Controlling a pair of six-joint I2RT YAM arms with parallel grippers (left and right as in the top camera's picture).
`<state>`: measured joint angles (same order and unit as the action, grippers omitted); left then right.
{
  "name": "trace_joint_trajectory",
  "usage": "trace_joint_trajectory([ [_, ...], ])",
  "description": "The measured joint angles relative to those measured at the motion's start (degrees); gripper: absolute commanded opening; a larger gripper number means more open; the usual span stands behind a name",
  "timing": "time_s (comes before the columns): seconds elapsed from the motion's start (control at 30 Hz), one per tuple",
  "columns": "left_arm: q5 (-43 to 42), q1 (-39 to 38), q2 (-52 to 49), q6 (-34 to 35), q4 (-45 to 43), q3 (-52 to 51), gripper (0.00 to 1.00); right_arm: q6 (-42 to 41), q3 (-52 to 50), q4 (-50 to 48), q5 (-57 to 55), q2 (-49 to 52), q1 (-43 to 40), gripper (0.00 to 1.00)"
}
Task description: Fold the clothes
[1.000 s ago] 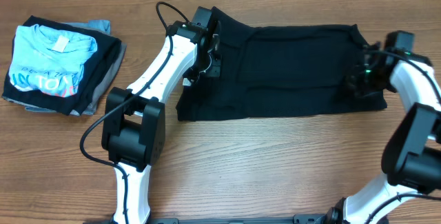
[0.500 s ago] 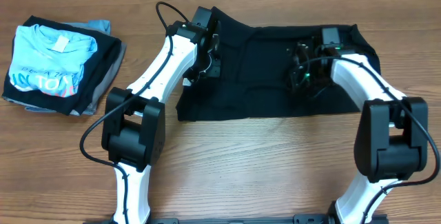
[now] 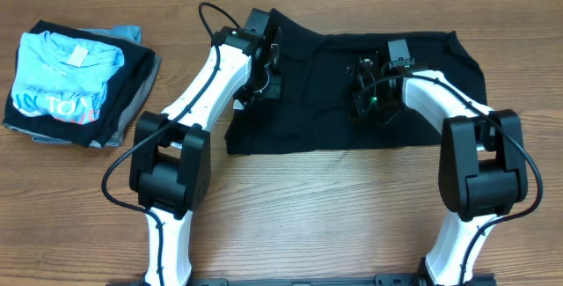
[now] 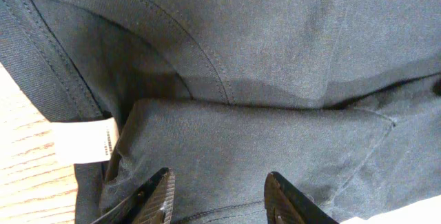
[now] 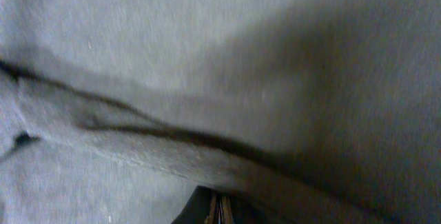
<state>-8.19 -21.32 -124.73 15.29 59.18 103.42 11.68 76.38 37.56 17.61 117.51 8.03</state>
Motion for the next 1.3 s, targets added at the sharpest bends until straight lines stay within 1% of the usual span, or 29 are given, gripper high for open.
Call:
trace_joint_trajectory([
  [0.17,0.0,0.0,0.0,0.0,0.17,0.0,0.45,-1.53,-0.02,-5.35,-0.26,0.52,0.0,0.04],
  [0.37,0.0,0.0,-0.02,0.0,0.24,0.0,0.46,-2.49,-0.04,-9.53,-0.5,1.01,-0.02,0.04],
  [0.5,0.0,0.0,-0.02,0.0,0.22,0.0,0.46,-2.69,-0.04,-10.47,-0.81,1.01,-0.02,0.04],
  [0.57,0.02,0.0,0.0,0.0,0.22,0.0,0.46,-2.93,0.17,-8.57,-2.14,1.01,-0.24,0.04],
  [0.67,0.66,0.0,0.0,0.0,0.22,0.0,0.46,-4.04,1.92,-4.85,-3.32,0.68,-2.47,0.04],
  [0.7,0.98,0.0,0.0,0.0,0.26,0.0,0.46,-4.52,3.02,-2.27,-3.56,0.28,-3.82,0.04],
  [0.8,1.6,0.0,0.0,0.0,0.39,0.0,0.46,-6.62,5.95,4.55,-4.5,-3.32,-10.47,0.04],
  [0.9,1.84,0.0,-0.02,0.0,0.39,0.0,0.47,-7.67,7.32,8.33,-5.01,-7.04,-17.29,0.04],
  [1.0,1.99,0.0,0.0,0.0,0.39,0.0,0.47,-8.26,7.58,8.68,-5.2,-7.74,-22.99,0.04],
  [1.07,2.01,0.0,0.0,0.0,0.39,0.0,0.47,-8.5,7.56,7.37,-4.81,-6.64,-25.05,0.04],
  [1.23,2.03,0.0,0.0,0.0,0.66,0.0,0.47,-8.66,7.56,5.88,-5.25,-2.32,-25.64,0.04],
  [1.3,2.12,0.0,0.0,0.0,0.87,0.0,0.47,-8.7,7.48,3.23,-6.73,-0.07,-25.57,0.04],
])
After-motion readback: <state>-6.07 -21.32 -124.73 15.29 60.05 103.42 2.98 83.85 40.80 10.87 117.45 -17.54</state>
